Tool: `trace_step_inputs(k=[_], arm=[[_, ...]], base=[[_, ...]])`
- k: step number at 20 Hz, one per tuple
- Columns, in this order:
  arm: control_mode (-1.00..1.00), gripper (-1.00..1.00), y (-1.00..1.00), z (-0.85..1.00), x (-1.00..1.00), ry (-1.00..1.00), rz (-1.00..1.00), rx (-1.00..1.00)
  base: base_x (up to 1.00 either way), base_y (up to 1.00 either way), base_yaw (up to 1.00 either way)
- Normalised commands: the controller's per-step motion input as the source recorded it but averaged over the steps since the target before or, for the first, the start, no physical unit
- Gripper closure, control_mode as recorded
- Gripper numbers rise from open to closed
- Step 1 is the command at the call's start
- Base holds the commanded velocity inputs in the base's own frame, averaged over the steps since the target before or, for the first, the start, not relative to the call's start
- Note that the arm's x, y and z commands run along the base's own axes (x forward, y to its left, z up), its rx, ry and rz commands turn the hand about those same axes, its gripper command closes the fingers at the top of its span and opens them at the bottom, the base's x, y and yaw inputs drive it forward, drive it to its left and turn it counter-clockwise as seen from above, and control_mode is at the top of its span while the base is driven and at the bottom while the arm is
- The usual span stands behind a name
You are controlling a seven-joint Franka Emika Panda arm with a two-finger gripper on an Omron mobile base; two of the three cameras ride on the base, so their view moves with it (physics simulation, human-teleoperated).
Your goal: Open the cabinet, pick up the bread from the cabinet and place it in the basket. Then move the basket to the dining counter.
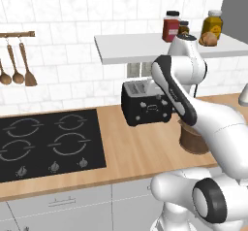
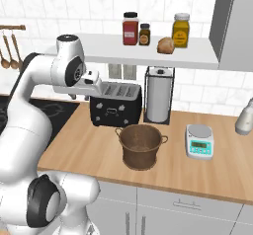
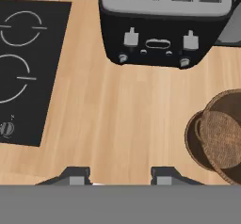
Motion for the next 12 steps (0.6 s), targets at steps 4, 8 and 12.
trace_step_inputs(k=[4,8,12], arm=[[-1.00,-1.00,-0.01,0.00,-0.28,-0.02,0.00,0.00],[-1.00,-1.00,-0.08,0.07,-0.65,-0.14,0.00,0.00],[-1.00,-1.00,-0.14,0.47,-0.55,-0.21,-0.04,0.00]], base=[[0.00,0.00,0.00],[0.00,0.00,0.00],[0.00,0.00,0.00]])
